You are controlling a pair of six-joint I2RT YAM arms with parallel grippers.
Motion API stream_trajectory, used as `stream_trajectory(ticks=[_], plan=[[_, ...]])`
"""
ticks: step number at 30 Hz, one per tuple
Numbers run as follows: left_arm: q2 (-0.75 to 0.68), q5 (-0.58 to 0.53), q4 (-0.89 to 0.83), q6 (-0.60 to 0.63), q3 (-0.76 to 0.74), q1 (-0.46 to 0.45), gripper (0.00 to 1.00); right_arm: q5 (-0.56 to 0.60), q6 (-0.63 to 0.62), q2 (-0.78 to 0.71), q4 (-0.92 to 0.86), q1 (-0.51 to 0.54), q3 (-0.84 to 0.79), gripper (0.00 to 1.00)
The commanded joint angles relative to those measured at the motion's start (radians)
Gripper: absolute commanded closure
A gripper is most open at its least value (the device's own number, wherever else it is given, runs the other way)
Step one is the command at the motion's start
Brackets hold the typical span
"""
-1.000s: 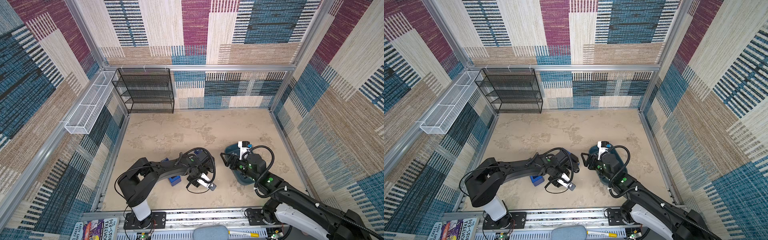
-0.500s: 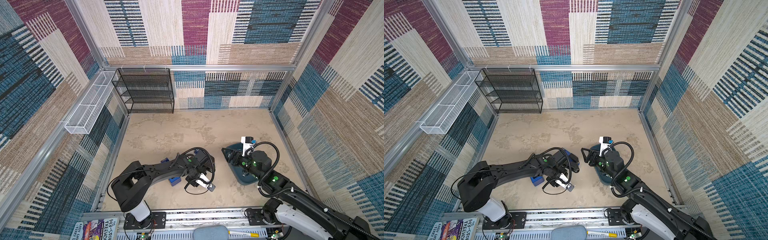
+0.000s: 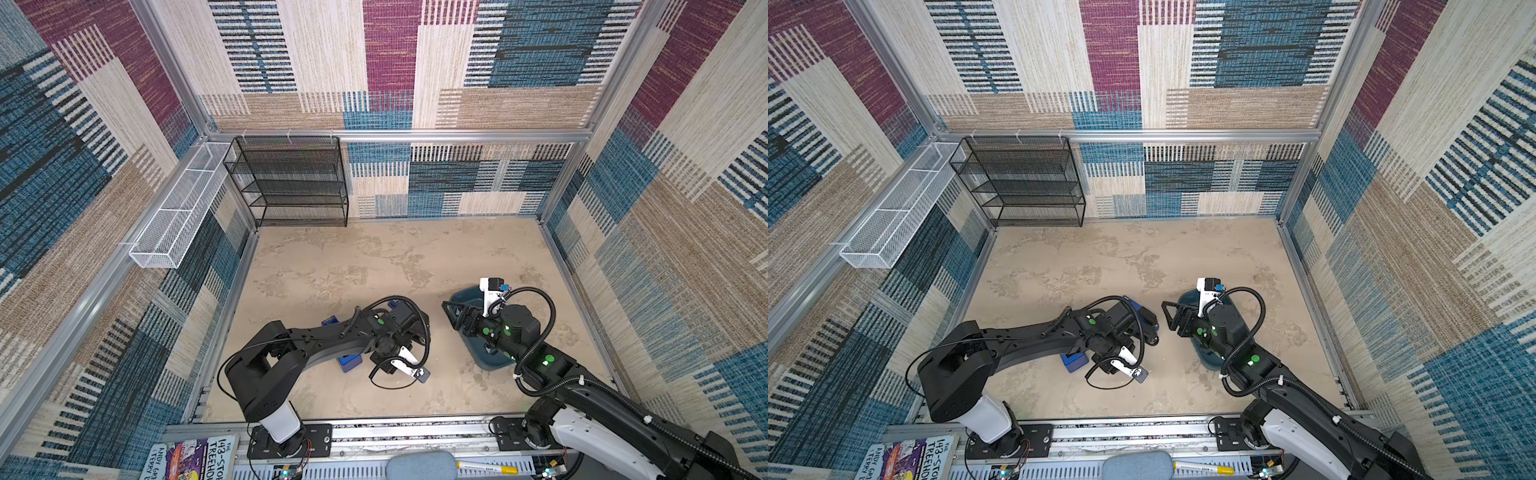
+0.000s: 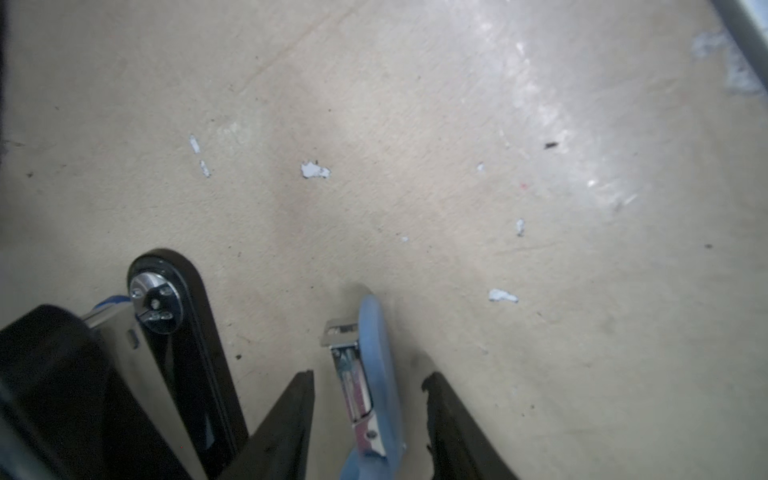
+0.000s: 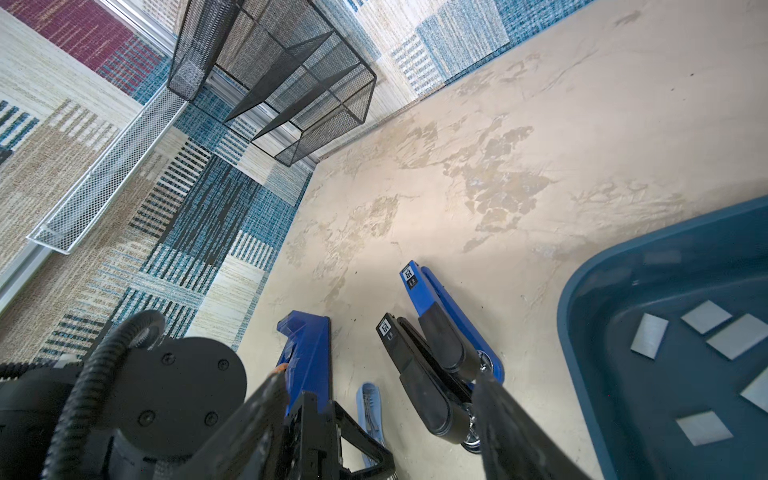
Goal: Load the staples into the stapler
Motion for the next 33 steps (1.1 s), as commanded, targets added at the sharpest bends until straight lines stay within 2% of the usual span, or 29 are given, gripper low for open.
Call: stream_trajectory(ticks=[1,3,6,8,12,16,23,29,33], plan=[[-0.059,0.029,0.003,-0.018,0.0,0.008,0.52,-0.068,-0.099,-0.011,0.097,0.019,-0.042,0.32],[-0.102,0.046,0.013,-0.015,-0.011,0.019,0.52,-0.044,-0.144,-0.003,0.106,0.081,-0.054,0.31],[-0.154,0.075,0.012,-0.024,-0.01,0.044,0.52,0.091,-0.207,0.041,0.091,0.236,-0.051,0.26],[-0.181,0.089,0.011,-0.043,-0.002,0.072,0.52,0.128,-0.239,0.076,0.106,0.309,-0.058,0.25],[-0.225,0.125,0.017,-0.174,0.057,0.152,0.52,0.164,-0.286,0.133,0.131,0.388,-0.077,0.25],[-0.301,0.107,0.028,-0.337,0.122,0.205,0.54,0.192,-0.304,0.17,0.16,0.429,-0.106,0.26],[-0.475,0.101,0.176,-0.483,0.038,0.277,0.44,0.216,-0.326,0.265,0.185,0.478,-0.096,0.3],[-0.499,0.143,0.188,-0.821,0.117,0.419,0.43,0.323,-0.332,0.518,0.107,0.541,0.047,0.33],[-0.566,0.069,0.319,-0.822,-0.018,0.426,0.38,0.392,-0.323,0.671,0.021,0.542,0.151,0.34]])
